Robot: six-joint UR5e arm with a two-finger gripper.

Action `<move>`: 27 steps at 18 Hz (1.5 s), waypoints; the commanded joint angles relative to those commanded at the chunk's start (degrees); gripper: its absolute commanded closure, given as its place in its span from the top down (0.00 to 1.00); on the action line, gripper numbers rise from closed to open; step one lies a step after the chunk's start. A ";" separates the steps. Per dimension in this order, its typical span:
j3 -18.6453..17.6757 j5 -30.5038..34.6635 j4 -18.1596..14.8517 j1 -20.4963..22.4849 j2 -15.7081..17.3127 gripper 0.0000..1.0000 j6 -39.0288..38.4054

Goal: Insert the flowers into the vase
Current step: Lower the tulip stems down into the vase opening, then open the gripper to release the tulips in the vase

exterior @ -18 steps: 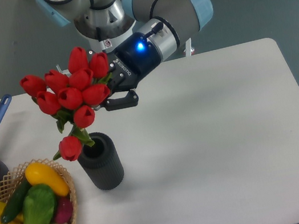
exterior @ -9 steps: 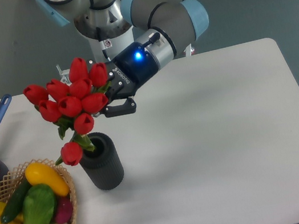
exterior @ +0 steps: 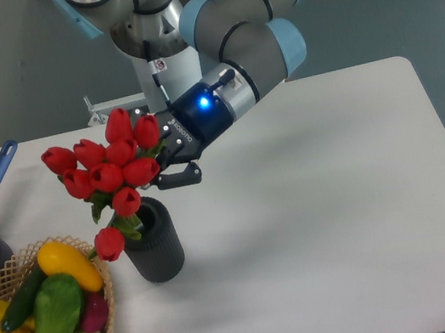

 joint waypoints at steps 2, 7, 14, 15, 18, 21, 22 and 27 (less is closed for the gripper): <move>0.00 0.09 0.00 0.00 -0.44 0.04 0.09; -0.17 2.90 0.00 0.00 -1.49 0.07 0.18; -1.32 5.88 0.00 -0.35 -3.43 0.32 3.16; -1.49 6.41 0.00 -0.44 -3.52 0.41 3.51; -1.49 6.94 0.00 -0.62 -3.78 0.76 3.34; -1.58 6.94 0.00 -0.44 -3.78 1.00 3.43; -1.49 7.03 0.00 -0.09 -3.78 1.00 3.43; -1.76 6.94 0.00 0.53 -4.40 1.00 3.52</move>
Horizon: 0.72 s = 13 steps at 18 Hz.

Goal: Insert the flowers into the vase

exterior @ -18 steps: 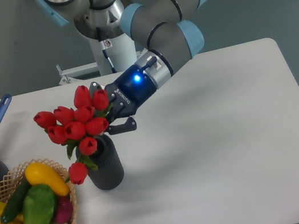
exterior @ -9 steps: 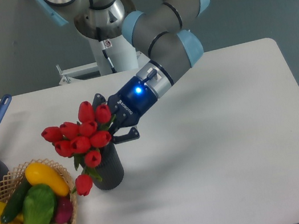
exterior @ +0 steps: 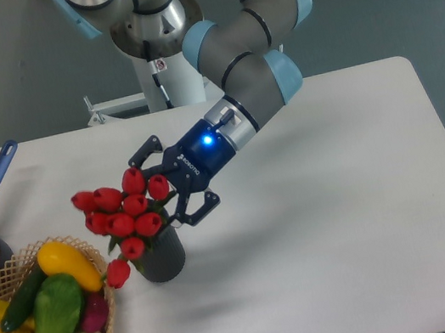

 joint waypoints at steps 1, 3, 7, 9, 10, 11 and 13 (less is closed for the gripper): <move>0.00 0.00 0.00 0.44 0.26 1.00 0.00; 0.00 1.05 0.00 1.66 1.23 1.00 0.00; 0.70 16.66 0.00 4.48 7.90 1.00 0.00; 0.70 21.60 -0.09 6.05 10.27 1.00 0.00; 0.88 22.32 -0.09 7.11 11.15 1.00 0.00; 1.05 22.85 -0.09 8.25 11.68 1.00 0.00; 1.75 26.26 -0.09 9.84 12.74 1.00 0.09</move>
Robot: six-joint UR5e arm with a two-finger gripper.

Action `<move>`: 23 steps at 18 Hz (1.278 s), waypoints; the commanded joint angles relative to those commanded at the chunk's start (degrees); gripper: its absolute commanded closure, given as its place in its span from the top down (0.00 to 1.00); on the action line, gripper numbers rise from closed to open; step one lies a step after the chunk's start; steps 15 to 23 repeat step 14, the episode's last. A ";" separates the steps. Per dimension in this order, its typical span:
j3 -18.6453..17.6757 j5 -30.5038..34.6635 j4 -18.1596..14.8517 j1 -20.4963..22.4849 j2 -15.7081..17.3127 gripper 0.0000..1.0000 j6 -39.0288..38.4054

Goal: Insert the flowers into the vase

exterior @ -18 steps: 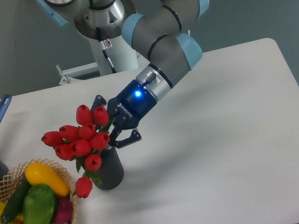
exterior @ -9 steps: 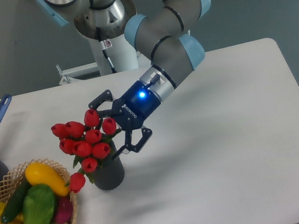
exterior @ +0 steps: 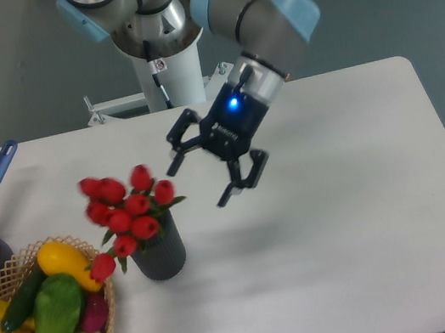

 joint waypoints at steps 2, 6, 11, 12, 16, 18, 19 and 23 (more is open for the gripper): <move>2.19 5.44 0.00 0.79 0.27 1.00 -0.17; 5.19 20.20 -0.09 0.89 -0.26 1.00 -0.26; 6.33 34.02 -0.35 1.15 -1.83 1.00 -0.09; 6.51 35.51 -0.35 1.32 -2.71 1.00 -0.09; 6.77 37.89 -0.18 1.94 -3.59 1.00 0.00; 6.77 37.89 -0.18 1.94 -3.59 1.00 0.00; 6.77 37.89 -0.18 1.94 -3.59 1.00 0.00; 6.77 37.89 -0.18 1.94 -3.59 1.00 0.00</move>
